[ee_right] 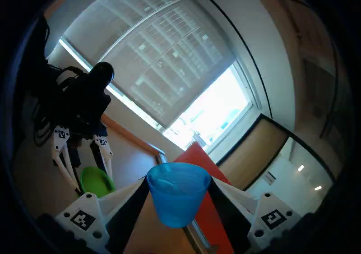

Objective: Pour water

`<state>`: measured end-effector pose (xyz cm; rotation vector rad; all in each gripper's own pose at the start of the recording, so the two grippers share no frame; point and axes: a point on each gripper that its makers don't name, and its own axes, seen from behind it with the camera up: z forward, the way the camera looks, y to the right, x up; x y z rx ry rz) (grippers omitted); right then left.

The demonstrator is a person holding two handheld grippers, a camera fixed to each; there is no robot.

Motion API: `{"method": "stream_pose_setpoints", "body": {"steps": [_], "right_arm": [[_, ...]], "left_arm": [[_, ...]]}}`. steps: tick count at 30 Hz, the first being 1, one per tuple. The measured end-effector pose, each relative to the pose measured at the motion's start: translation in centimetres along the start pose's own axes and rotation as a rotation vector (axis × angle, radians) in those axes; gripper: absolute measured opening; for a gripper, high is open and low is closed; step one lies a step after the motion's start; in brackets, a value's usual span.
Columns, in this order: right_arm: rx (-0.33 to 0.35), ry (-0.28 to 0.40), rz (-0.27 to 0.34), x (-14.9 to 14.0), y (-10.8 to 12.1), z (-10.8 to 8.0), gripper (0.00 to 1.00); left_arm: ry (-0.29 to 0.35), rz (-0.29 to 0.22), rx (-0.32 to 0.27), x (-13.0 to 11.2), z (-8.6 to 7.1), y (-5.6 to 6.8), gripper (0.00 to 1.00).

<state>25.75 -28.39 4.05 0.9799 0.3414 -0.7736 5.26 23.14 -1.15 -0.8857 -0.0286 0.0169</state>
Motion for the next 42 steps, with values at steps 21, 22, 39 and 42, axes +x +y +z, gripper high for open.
{"method": "stream_pose_setpoints", "body": {"steps": [21,22,39,42], "right_arm": [[0.016,-0.024,-0.146,-0.1,-0.5,0.6,0.92],[0.016,-0.024,-0.151,-0.1,-0.4,0.6,0.92],[0.034,-0.043,-0.282,-0.4,-0.9,1.0,0.92],[0.033,-0.047,-0.305,-0.4,-1.0,1.1,0.92]], "left_arm": [[0.007,0.009,-0.02,0.2,0.3,0.7,0.87],[0.007,0.009,-0.021,0.2,0.3,0.7,0.87],[0.008,0.017,-0.032,0.5,0.7,0.9,0.88],[0.007,0.019,-0.032,0.5,0.7,0.9,0.87]]}}
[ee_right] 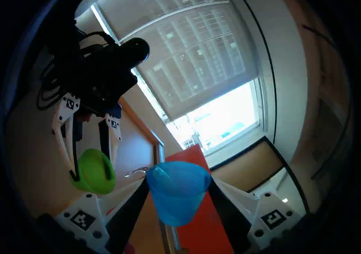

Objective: Pour water

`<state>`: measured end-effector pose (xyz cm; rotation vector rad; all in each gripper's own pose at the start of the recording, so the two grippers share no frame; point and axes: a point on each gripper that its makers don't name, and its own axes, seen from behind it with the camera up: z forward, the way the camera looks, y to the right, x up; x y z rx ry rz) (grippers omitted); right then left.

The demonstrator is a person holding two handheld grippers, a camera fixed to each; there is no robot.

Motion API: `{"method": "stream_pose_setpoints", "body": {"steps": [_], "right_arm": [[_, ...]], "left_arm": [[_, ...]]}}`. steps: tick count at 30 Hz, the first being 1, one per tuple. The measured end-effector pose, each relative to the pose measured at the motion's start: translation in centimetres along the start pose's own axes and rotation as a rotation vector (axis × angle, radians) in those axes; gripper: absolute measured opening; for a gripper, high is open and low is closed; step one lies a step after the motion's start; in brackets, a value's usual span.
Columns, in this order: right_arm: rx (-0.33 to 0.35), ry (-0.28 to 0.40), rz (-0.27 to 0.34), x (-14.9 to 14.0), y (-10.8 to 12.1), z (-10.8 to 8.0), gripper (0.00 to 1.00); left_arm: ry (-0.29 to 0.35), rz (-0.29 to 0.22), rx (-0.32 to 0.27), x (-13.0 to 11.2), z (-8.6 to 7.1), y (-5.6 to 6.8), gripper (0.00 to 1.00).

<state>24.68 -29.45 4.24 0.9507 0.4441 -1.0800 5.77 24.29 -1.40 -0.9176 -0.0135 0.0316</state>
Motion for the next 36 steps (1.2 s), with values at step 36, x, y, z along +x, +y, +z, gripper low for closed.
{"method": "stream_pose_setpoints", "body": {"steps": [36], "right_arm": [[-0.04,-0.02,-0.128,0.0,1.1,0.1,0.93]], "left_arm": [[-0.002,0.015,0.006,0.0,0.3,0.0,0.87]]}}
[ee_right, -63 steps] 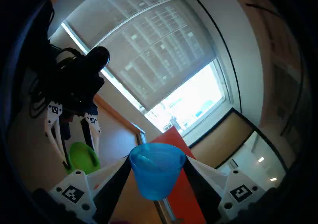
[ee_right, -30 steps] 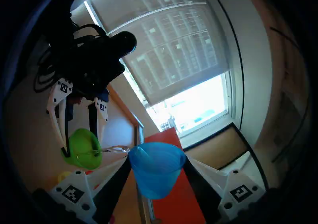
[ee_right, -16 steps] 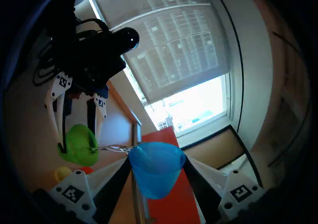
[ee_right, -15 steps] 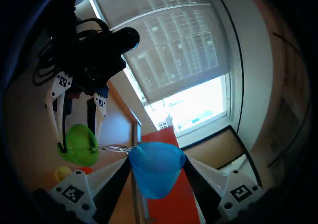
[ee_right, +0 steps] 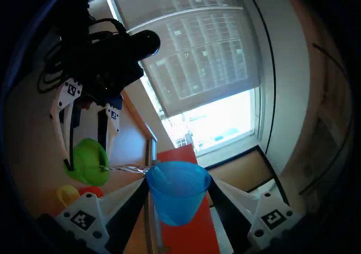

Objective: Pour water

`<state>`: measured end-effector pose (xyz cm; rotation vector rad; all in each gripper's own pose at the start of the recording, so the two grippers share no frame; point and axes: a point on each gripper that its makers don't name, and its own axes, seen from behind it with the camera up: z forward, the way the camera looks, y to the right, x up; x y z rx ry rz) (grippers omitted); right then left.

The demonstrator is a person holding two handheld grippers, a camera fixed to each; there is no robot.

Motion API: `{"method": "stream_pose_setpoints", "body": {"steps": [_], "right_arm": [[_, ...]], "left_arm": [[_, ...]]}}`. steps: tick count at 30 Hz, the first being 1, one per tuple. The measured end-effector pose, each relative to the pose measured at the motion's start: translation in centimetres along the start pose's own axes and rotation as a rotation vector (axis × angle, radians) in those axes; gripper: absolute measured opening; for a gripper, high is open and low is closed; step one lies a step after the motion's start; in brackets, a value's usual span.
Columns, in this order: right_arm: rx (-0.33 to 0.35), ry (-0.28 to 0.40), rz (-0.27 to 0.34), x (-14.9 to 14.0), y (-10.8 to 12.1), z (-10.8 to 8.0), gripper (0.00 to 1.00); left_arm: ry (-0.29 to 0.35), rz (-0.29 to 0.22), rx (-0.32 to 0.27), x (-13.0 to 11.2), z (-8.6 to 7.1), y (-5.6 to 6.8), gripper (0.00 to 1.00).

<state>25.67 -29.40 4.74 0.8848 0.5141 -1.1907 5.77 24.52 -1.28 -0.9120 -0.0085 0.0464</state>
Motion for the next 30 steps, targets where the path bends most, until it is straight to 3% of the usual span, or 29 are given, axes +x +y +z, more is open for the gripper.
{"method": "stream_pose_setpoints", "body": {"steps": [30], "right_arm": [[-0.017,-0.006,-0.105,0.45,0.47,0.23,0.93]], "left_arm": [[0.003,0.01,0.001,0.14,-0.03,0.15,0.87]]}}
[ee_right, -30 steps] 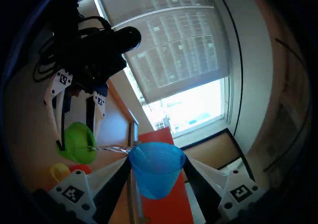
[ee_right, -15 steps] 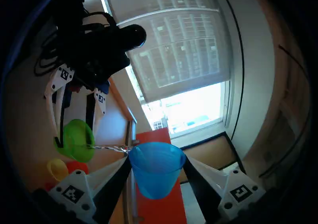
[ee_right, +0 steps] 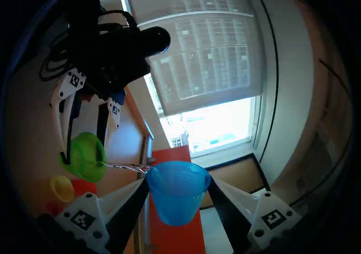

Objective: Pour water

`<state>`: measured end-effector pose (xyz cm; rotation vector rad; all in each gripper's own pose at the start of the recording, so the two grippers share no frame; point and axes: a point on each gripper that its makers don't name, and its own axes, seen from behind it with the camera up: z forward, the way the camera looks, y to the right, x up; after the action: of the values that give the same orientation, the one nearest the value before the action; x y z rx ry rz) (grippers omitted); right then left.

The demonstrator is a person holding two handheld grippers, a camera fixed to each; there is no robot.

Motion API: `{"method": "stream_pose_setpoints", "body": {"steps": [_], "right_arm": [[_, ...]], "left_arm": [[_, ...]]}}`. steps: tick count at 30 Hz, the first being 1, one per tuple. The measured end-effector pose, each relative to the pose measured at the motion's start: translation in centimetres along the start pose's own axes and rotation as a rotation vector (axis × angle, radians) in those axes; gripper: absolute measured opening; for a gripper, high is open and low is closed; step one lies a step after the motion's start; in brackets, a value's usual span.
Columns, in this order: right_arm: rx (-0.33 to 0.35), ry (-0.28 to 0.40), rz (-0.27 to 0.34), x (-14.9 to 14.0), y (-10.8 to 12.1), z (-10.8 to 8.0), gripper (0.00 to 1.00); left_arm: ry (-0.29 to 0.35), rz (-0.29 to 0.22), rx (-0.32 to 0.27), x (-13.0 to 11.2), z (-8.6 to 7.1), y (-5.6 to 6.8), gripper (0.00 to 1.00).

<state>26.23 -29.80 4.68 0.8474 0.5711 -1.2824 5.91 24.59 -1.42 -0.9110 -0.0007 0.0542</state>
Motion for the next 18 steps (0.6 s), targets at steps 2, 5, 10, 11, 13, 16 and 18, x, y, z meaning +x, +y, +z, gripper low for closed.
{"method": "stream_pose_setpoints", "body": {"steps": [2,5,10,11,13,16,18], "right_arm": [[-0.001,-0.002,-0.009,-0.04,0.01,0.04,0.93],[-0.001,-0.003,-0.02,-0.06,0.0,0.1,0.93],[-0.005,-0.004,-0.041,-0.07,0.05,0.22,0.93],[-0.006,-0.004,-0.046,-0.08,0.05,0.24,0.92],[-0.006,-0.006,-0.055,-0.07,0.04,0.28,0.93],[-0.007,-0.006,-0.064,-0.01,0.07,0.32,0.93],[-0.009,-0.006,-0.07,0.05,0.14,0.34,0.93]], "left_arm": [[0.0,-0.001,0.0,-0.03,-0.01,0.0,0.87],[0.001,-0.002,-0.001,-0.05,-0.02,0.02,0.87],[0.001,-0.001,-0.004,0.0,-0.04,0.18,0.87],[0.0,-0.001,-0.004,0.01,-0.04,0.21,0.87],[0.0,-0.001,-0.005,0.0,-0.04,0.21,0.87],[0.0,-0.002,-0.004,-0.04,-0.02,0.16,0.87],[0.0,-0.003,-0.004,-0.06,0.0,0.12,0.87]]}}
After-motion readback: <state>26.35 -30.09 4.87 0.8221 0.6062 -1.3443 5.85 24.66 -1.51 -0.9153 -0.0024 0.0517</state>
